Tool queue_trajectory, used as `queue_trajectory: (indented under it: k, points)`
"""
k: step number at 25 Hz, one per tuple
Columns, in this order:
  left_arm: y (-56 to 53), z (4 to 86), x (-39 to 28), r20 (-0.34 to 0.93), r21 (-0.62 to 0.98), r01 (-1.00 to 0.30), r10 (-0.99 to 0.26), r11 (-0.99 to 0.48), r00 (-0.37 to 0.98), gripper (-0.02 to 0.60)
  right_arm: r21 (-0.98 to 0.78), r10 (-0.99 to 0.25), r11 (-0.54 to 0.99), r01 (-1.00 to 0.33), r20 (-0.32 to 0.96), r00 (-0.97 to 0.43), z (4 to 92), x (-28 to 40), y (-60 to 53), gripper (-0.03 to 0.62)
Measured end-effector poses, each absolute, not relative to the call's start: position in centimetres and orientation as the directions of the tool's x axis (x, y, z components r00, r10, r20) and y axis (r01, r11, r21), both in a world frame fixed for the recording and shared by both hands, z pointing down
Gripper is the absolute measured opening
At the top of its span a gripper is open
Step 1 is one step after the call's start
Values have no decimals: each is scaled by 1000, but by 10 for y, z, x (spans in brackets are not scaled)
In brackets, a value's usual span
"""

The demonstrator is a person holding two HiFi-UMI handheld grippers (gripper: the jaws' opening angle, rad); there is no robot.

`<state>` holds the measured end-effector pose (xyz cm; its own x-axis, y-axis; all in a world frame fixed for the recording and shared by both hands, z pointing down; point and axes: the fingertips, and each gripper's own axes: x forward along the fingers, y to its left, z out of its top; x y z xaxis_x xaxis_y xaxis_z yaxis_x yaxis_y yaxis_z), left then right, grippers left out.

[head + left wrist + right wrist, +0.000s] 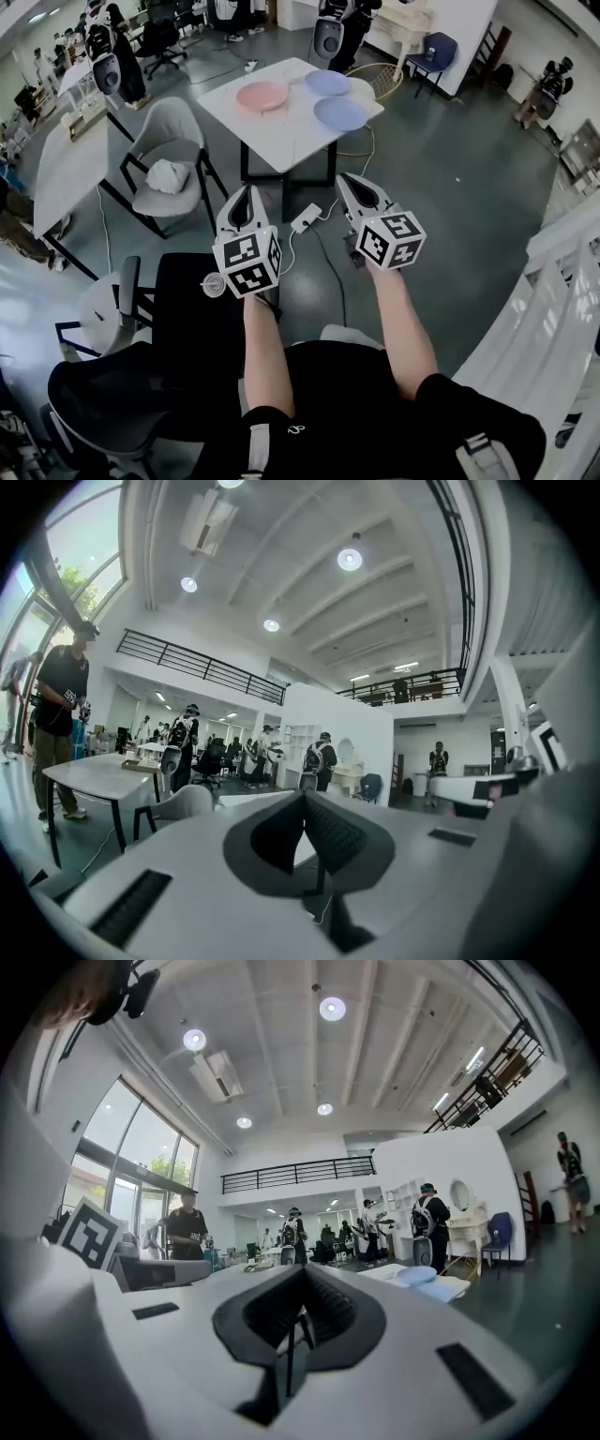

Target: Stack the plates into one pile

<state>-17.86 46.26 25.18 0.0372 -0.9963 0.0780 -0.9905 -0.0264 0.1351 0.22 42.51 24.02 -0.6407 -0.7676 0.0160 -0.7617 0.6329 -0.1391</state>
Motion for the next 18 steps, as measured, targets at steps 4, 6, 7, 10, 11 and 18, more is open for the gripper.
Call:
queue_trajectory:
  k: [4, 6, 7, 10, 11, 18]
  points:
    - [461, 255, -188, 89, 154, -988, -996, -12, 26, 15, -148, -775, 624, -767, 7, -632, 235, 6, 420, 6]
    - [459, 253, -191, 85, 158, -987, -996, -12, 26, 15, -150, -774, 627, -764, -8, -634, 229, 5, 417, 6]
    - [457, 253, -192, 83, 160, -987, -996, -13, 27, 15, -148, -774, 628, -764, -13, -634, 227, 5, 416, 6]
    - [453, 247, -193, 68, 164, -986, -997, -18, 29, 15, -132, -775, 629, -766, -27, -632, 220, 6, 412, 6]
    - [451, 244, -193, 61, 163, -986, -998, -20, 30, 15, -128, -776, 629, -767, -35, -630, 216, 8, 410, 6]
    - [435, 216, -205, 2, 153, -988, -1000, -15, 15, 15, -123, -778, 629, -768, -110, -619, 181, 17, 386, 6]
